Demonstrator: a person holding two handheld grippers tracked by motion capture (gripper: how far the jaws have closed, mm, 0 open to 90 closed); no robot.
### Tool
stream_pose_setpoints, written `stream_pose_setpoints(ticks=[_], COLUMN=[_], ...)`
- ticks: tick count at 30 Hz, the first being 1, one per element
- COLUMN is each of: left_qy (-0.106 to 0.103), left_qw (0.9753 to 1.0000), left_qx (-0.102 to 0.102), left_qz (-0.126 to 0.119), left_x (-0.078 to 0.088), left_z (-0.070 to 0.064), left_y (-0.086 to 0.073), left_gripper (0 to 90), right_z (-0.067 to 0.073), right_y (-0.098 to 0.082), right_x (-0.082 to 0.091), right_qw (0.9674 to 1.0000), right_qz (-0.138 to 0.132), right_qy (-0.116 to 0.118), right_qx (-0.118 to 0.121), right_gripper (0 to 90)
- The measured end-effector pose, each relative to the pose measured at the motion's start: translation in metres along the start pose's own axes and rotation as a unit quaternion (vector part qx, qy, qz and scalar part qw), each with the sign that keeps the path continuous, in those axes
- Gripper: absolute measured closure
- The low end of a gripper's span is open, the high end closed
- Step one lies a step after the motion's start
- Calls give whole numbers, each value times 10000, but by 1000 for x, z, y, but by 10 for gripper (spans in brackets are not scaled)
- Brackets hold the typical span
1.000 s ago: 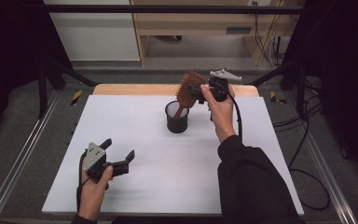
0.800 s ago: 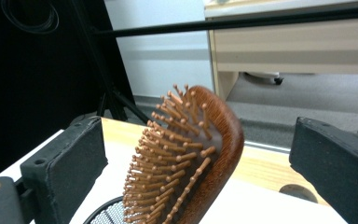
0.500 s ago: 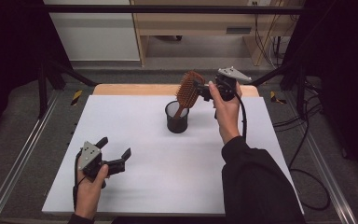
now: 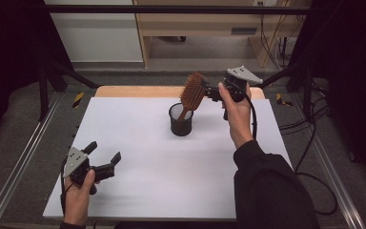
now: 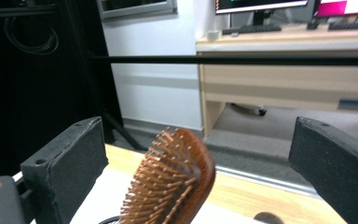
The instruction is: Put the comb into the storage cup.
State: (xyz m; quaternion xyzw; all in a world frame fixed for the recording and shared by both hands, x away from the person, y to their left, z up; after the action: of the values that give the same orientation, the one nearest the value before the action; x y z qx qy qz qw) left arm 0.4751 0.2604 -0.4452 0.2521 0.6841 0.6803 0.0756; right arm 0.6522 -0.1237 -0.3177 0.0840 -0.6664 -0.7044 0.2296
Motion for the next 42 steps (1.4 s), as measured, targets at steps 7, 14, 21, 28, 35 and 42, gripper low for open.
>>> stream_pose_setpoints(ticks=[7,14,21,28,35,42], left_qy=[-67,36,87,76,79,73], left_qw=[9995,9998,9999,9999,9999,9999], left_qx=[306,184,114,131,126,116], left_qz=[-89,-97,-76,-70,-88,-77], left_x=[7,5,5,4,5,4], left_z=[4,3,5,5,5,5], left_y=[-2,-2,-3,-4,-3,-3], left_gripper=[16,16,16,16,16,16], right_z=[-5,-7,-8,-10,-13,-14], right_y=[6,11,13,13,15,15], right_x=[6,16,25,37,47,58], right_qw=[9995,9995,9988,9983,9980,9980], right_qz=[-248,-238,-349,-469,-499,-473], right_qy=[-154,-74,37,58,67,72], right_qx=[93,212,331,337,388,409], right_gripper=[32,25,21,21,21,20])
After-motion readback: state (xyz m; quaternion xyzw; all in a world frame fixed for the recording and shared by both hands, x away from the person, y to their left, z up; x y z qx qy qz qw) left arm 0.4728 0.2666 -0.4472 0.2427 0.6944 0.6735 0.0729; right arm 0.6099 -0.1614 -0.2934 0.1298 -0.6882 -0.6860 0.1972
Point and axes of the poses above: each handheld gripper's, and its own axes: x roughly backward along the jaws, y roughly out of its top, z roughly to its left, the point moved 6 cm from there along -x, roughly forward along the jaws, and after that the axes turned 4 degrees about z, right-handed, at the moved point
